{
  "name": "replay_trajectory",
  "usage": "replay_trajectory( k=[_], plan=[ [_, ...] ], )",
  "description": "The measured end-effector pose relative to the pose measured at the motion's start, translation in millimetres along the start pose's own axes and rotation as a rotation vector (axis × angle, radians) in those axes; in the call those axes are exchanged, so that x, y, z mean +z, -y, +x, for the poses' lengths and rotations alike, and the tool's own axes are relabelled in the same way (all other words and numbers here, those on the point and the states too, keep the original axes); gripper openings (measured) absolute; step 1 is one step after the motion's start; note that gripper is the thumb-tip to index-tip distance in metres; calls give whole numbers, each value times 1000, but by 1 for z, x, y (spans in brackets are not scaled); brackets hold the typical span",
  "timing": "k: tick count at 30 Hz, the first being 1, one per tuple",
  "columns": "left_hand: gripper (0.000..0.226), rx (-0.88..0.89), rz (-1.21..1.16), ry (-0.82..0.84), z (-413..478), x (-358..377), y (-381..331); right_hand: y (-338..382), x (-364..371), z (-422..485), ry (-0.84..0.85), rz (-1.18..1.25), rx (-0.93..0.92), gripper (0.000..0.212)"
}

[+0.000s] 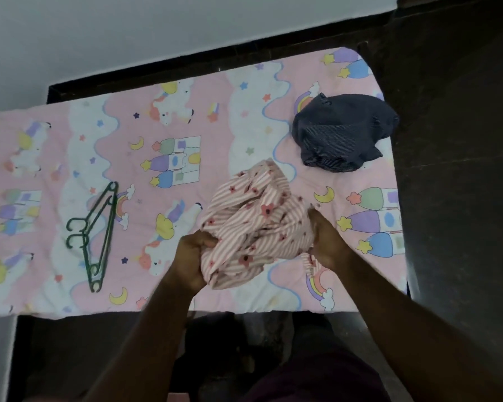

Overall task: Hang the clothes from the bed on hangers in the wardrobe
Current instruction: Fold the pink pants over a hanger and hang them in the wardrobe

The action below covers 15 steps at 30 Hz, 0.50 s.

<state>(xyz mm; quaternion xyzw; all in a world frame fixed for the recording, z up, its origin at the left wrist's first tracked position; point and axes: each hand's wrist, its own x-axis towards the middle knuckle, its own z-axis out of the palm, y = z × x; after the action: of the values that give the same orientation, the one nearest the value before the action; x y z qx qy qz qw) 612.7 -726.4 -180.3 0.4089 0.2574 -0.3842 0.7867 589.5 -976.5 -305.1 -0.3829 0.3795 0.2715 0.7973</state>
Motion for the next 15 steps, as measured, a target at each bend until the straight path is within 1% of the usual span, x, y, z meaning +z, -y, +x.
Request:
replay_trajectory(
  k=[1, 2, 3, 4, 6, 7, 8, 10, 11, 12, 13, 14, 15],
  plan=[
    [62, 15, -25, -14, -13, -9, -1, 1, 12, 1, 132, 86, 14, 60],
    [58, 30, -13, -64, -19, -16, -1, 4, 26, -3, 210, 146, 24, 60],
    [53, 61, 90, -164, -26, -27, 1, 5, 45, -7, 242, 139, 7, 57],
    [48, 76, 307, -320, -27, -42, 4, 5, 61, -9, 226, 75, -53, 50],
    [53, 24, 854, -620, -35, -67, 12, 1, 95, -18, 198, -137, -232, 24],
    [57, 4, 1017, -694, -39, -77, 18, -3, 110, -21, 235, -218, -288, 10],
    [63, 42, 1051, -731, -45, -89, 23, -8, 128, -30, 309, -311, -329, 5],
    [74, 203, 1007, -658, -58, -89, 27, -20, 156, -46, 410, -534, -389, 5],
    [77, 317, 996, -583, -68, -87, 27, -30, 172, -55, 444, -653, -421, 7],
    [76, 398, 1021, -491, -74, -82, 26, -38, 183, -64, 465, -744, -439, 9],
    [67, 457, 1040, -402, -83, -81, 26, -50, 196, -76, 495, -795, -444, 9],
    [53, 478, 1078, -347, -87, -84, 27, -58, 207, -88, 518, -810, -447, 10],
    [37, 464, 1081, -340, -89, -87, 29, -63, 217, -97, 523, -806, -461, 13]
  ],
)
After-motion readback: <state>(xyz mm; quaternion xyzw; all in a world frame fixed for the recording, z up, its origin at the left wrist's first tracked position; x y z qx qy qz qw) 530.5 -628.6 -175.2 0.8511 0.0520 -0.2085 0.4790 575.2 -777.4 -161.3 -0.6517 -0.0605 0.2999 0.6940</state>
